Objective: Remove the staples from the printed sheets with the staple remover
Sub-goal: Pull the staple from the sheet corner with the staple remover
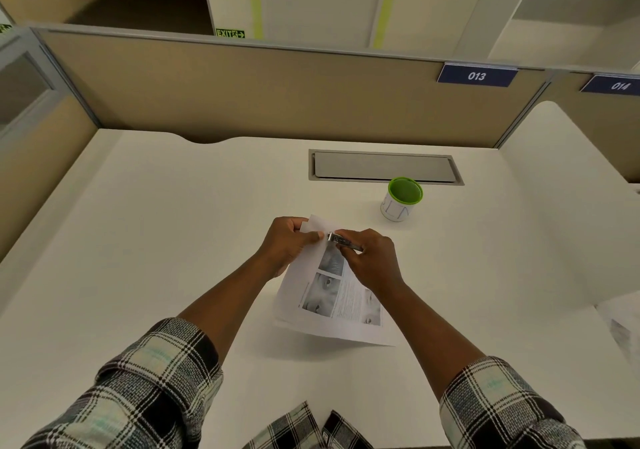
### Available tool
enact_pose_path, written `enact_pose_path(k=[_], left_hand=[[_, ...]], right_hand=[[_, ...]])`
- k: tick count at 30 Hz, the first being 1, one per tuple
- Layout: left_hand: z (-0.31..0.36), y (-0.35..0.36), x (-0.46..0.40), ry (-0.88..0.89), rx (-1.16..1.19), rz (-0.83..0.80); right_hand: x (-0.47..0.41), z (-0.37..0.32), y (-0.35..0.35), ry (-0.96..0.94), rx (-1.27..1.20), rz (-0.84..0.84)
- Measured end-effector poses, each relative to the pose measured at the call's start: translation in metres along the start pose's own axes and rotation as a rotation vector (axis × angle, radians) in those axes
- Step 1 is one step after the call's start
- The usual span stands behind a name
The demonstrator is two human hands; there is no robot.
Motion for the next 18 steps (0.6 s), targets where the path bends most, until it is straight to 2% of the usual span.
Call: enact_pose_path(k=[18], left_hand=[[-0.0023, 0.0036, -0.004, -0.07, 0.066, -0.017]], right_hand=[[0.0004, -0.0025, -0.0068, -0.134, 0.028, 0.095]])
Point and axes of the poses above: each hand's wrist, its own x-axis away from the middle knuckle, its own y-axis out of the palm, z = x × y, the point moved 7 cm from there along -x, towards the middle knuckle, and after that the axes turned 15 degrees about y, right-handed, at the moved point
